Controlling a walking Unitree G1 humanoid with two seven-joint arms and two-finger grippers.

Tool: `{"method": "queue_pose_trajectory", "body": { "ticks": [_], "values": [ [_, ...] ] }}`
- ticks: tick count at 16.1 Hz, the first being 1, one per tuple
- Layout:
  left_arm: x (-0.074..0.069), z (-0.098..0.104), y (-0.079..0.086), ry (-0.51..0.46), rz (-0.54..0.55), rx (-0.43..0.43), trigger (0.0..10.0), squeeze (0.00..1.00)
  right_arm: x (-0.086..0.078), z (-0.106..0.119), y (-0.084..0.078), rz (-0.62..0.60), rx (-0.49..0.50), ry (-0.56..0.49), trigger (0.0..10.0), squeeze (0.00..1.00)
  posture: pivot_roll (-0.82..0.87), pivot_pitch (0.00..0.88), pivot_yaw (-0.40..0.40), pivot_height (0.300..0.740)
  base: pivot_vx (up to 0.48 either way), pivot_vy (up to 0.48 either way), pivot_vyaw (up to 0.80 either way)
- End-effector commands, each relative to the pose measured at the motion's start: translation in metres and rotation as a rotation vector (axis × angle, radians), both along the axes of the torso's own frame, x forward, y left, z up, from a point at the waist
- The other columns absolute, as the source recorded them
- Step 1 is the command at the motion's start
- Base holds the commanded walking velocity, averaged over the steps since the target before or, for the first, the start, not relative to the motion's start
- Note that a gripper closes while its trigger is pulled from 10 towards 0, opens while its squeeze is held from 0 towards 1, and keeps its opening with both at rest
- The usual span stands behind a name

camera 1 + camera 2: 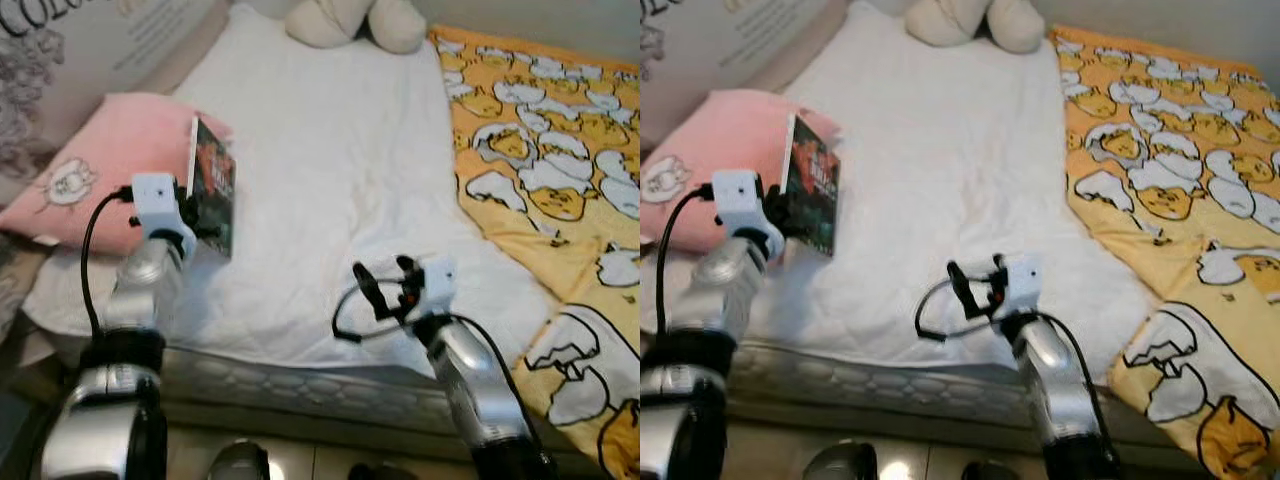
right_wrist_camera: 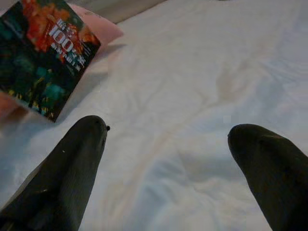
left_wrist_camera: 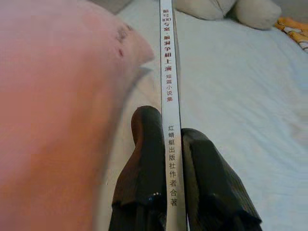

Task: Clean up the room

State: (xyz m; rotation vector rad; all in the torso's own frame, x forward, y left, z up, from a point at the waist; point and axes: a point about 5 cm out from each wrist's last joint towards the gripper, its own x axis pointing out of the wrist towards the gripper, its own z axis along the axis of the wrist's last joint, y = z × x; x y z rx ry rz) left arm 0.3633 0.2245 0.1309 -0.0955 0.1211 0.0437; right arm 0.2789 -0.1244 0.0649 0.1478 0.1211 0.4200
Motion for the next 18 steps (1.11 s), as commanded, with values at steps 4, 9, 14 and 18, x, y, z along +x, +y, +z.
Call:
{"method": "queue_pose_trajectory", "body": {
  "ticks": [4,9,14,18],
  "values": [
    [0.019,0.015,-0.015,-0.022,-0.113,-0.134,10.0,0.00,-0.030,0.004,-0.022,-0.027,-0.048,0.022,10.0,0.00,-0.13,0.214,-0.063,0.740,0.000,0.000,0.00],
    [0.011,-0.014,0.005,0.127,-0.060,-0.012,10.0,0.00,-0.063,0.019,-0.037,-0.004,-0.097,0.042,10.0,0.00,-0.27,0.266,-0.109,0.740,0.000,0.000,0.00],
    [0.007,0.008,0.052,0.121,0.060,0.265,10.0,0.00,-0.073,0.035,-0.016,0.122,-0.004,0.035,10.0,0.00,-0.25,0.270,-0.105,0.740,0.000,0.000,0.00],
    [-0.004,0.012,0.084,0.154,0.161,0.340,10.0,0.00,-0.072,0.032,-0.013,0.147,0.009,0.060,10.0,0.00,-0.22,0.264,-0.112,0.740,0.000,0.000,0.00]
  ]
}}
